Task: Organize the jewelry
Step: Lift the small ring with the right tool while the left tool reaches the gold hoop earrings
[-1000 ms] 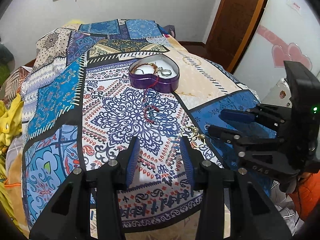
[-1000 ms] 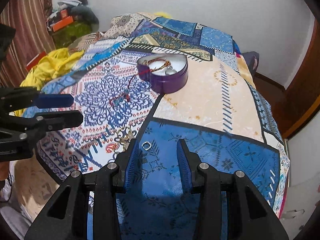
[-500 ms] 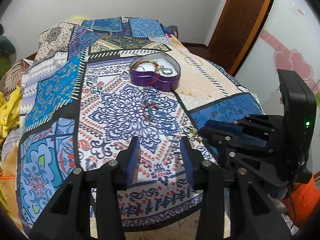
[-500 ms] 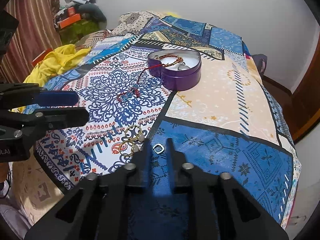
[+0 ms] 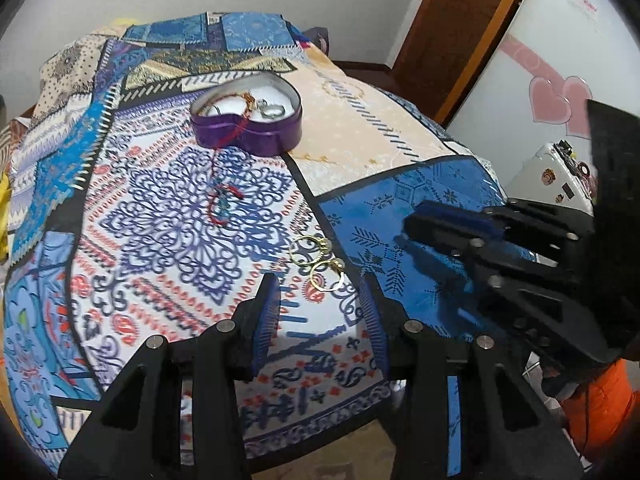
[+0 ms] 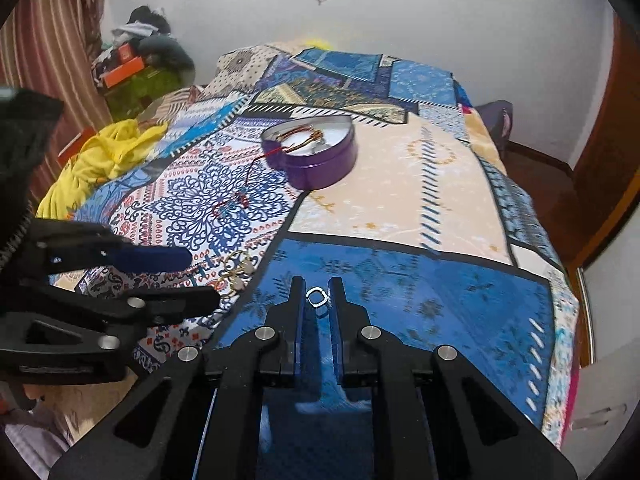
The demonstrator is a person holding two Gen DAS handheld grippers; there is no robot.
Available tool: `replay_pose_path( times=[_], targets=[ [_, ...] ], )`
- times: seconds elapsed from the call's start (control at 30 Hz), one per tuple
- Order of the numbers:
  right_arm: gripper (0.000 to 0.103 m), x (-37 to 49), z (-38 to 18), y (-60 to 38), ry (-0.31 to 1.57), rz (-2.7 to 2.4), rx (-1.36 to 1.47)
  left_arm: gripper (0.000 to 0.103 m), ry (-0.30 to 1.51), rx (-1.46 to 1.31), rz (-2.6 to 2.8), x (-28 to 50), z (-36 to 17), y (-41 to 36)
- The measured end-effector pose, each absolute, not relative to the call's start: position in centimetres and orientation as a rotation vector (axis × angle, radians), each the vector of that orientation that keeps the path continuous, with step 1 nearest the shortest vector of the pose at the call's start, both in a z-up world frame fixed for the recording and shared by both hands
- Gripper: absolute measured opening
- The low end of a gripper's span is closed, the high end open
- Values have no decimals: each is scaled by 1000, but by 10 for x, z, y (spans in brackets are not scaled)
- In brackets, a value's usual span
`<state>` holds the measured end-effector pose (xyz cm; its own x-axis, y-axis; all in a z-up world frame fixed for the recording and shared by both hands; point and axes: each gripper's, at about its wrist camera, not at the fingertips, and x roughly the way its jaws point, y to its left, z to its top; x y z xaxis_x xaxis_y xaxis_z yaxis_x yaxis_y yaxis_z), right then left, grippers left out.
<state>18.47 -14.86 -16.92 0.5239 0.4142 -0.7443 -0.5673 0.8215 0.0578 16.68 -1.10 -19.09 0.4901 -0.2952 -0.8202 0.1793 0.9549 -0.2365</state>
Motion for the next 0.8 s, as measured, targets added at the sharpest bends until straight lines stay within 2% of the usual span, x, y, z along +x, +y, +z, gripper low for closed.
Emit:
replay_pose_path(
  times=[0.3,0.33,0.4,0.47,0.57,0.67,0.8],
  targets=[
    [10,181,-163,-154,810,590,-158,40,1031,-120,-275,174,-198,-22],
    [10,181,-163,-154,807,591,-155,38,1027,-108,-271,174,-199,-23],
    [10,181,-161,-155,803,595,-149,25,1024,-94,-261,174,-200,-24],
    [10,181,-160,-155,799,596,-149,17,1023,-99,-262,175,-200,-23],
    [10,179,-159,-155,797,597,-146,17,1017,-102,-262,174,-199,-22],
    [10,179,-157,-154,793,598,-144,4,1003,-86,-274,170,-195,-24],
    [10,177,-152,-154,782,600,-143,3,986,-73,-274,165,-191,-24]
  ],
)
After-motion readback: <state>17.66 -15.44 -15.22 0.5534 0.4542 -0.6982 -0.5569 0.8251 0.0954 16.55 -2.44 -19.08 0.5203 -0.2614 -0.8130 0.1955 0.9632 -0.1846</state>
